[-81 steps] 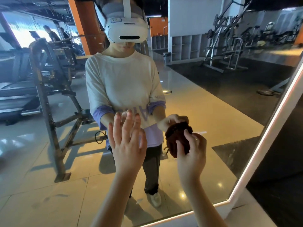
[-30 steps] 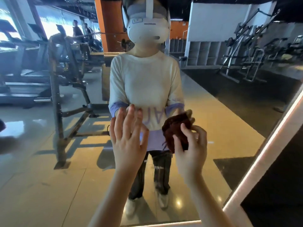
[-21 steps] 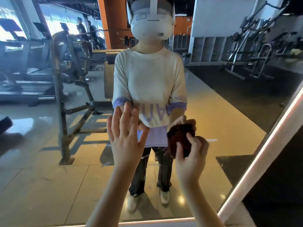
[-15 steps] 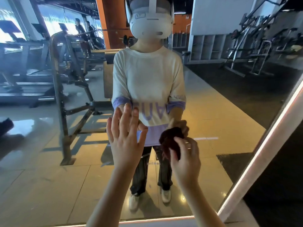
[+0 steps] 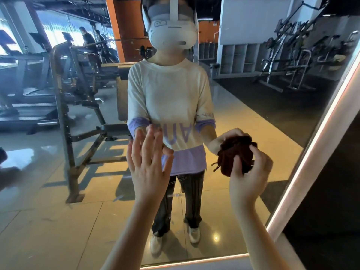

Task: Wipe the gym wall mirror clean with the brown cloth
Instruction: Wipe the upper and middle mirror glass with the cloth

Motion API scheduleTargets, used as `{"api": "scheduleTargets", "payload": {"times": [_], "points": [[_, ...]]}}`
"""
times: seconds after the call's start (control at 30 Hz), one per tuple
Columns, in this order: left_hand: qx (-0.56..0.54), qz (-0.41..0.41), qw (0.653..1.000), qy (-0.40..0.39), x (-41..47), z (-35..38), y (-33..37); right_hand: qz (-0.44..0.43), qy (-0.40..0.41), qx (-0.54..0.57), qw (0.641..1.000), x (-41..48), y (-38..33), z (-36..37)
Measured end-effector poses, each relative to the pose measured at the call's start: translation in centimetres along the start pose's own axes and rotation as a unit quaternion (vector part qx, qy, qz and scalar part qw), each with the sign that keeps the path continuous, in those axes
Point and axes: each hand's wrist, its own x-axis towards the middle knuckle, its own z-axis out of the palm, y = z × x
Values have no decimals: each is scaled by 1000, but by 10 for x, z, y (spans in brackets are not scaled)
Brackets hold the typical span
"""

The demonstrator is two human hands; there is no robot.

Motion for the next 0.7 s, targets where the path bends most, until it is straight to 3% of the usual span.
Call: {"api": "scheduleTargets", "payload": {"times": [0.13,0.2,0.37,0.57,0.63,0.7], "points": [[-17,68,997,-16,7,7,26,-127,-62,-22,990,-3,1,1],[-10,64,998,-17,9,14,32,-167,-71,-18,983,15,3,-2],[-8,58,998,-3,6,22,32,-49,59,19,997,67,-4,-8],[-17,53,998,7,7,23,38,-240,-7,-37,970,77,-9,-6],[-14,49,999,5,7,22,38,-225,30,-51,972,103,-6,-12],[-11,48,999,5,8,21,39,-150,75,-38,985,126,-5,-18]]}}
